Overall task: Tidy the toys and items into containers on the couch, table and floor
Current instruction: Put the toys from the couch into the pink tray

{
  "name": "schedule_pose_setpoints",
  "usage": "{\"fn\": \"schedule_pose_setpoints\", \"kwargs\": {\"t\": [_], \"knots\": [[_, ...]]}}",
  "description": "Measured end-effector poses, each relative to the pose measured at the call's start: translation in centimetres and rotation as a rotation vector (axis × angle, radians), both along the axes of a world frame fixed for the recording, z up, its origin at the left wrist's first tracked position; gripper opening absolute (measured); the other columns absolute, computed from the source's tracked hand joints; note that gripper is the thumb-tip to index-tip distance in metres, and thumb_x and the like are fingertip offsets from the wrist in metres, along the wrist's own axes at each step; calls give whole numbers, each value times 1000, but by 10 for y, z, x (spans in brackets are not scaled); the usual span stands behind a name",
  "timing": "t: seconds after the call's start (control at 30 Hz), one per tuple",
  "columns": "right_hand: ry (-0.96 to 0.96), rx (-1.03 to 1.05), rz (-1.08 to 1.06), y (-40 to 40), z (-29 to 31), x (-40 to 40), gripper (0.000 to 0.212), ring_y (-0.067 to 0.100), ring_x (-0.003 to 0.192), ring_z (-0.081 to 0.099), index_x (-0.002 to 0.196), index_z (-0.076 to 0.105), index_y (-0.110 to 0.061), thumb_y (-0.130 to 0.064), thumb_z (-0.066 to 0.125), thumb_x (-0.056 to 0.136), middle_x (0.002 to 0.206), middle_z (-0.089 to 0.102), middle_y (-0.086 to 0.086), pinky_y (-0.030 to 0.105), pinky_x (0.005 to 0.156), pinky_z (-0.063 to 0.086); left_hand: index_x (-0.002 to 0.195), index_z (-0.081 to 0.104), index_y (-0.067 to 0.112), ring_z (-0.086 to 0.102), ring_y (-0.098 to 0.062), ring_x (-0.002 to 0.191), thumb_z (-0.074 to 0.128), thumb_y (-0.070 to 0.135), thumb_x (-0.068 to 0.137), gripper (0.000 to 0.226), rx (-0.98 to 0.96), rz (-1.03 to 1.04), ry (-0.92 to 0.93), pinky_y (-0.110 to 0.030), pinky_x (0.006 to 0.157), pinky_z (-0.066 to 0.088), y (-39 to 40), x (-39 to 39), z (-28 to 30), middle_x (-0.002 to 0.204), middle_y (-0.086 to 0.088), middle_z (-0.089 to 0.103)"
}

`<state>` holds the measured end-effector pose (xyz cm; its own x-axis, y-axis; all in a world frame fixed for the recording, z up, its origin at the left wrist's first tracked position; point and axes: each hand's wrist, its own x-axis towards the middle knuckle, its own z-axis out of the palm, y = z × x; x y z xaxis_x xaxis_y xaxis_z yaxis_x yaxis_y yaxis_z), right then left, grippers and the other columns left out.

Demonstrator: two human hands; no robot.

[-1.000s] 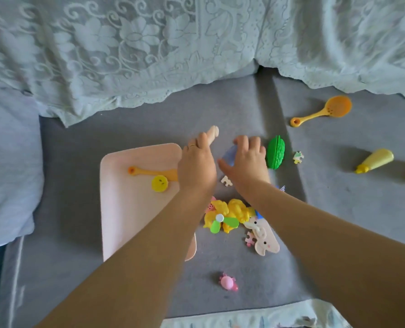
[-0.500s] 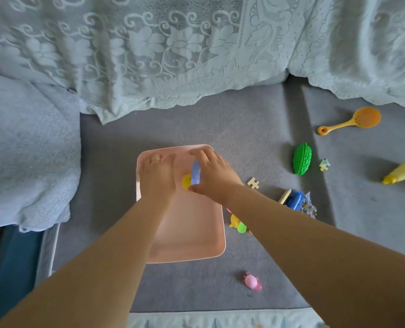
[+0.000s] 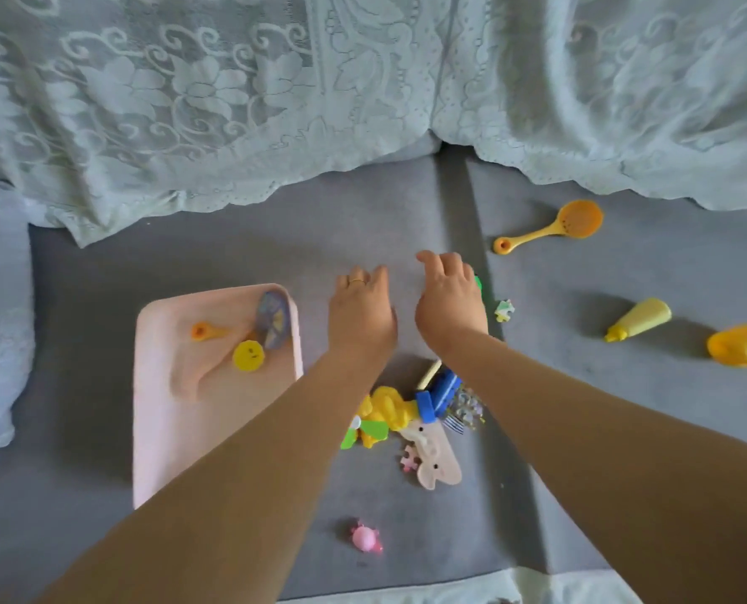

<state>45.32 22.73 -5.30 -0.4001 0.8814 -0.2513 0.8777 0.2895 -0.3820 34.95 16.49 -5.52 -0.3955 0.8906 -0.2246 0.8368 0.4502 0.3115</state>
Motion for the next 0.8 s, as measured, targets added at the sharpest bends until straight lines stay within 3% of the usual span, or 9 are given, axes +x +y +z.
{"fn": "schedule_pose_setpoints", "kwargs": {"t": [0.17, 0.3, 0.4, 0.6, 0.73, 0.8], "knots": [[-132, 16, -37, 62, -14, 61, 57, 37, 120, 44, 143, 34, -19, -3, 41, 88, 137, 38, 12, 44, 97, 39, 136, 38, 14, 52, -34, 114, 67, 35, 85, 63, -152, 63, -159, -40, 91, 43, 43, 65, -23, 124, -15, 51], [-261, -38, 32, 105, -30, 87, 68, 35, 127, 42, 148, 22, -21, 0, 46, 88, 156, 14, 6, 44, 93, 44, 140, 35, 13, 51, -35, 116, 68, 41, 84, 71, -203, 87, -177, -41, 94, 42, 73, 96, -40, 130, -14, 44], [-311, 6, 77, 125, -40, 98, 55, 34, 122, 43, 139, 33, -13, 3, 47, 88, 147, 27, 9, 42, 86, 46, 135, 38, 12, 50, -35, 116, 70, 41, 83, 68, -221, 77, -167, -40, 93, 43, 90, 108, -48, 129, -13, 45], [-313, 134, 152, 126, -45, 102, 33, 36, 115, 45, 122, 49, -5, 2, 44, 90, 128, 46, 14, 41, 89, 40, 127, 43, 12, 46, -33, 114, 63, 18, 84, 49, -196, 149, -192, -39, 86, 44, 90, 113, -42, 125, -13, 45], [-243, 230, 281, 111, -30, 82, 26, 35, 110, 48, 111, 55, -11, -6, 45, 88, 111, 59, 13, 42, 91, 32, 136, 41, 25, 45, -31, 114, 58, 20, 83, 56, -118, 68, 0, -37, 87, 39, 63, 82, -18, 122, -8, 50], [-182, 139, 310, 92, -17, 55, 28, 37, 105, 55, 117, 51, -13, -6, 45, 91, 115, 55, 13, 42, 79, 37, 138, 39, 27, 46, -30, 114, 58, 19, 83, 59, -58, 82, 111, -38, 88, 37, 45, 60, -6, 123, -6, 54]]}}
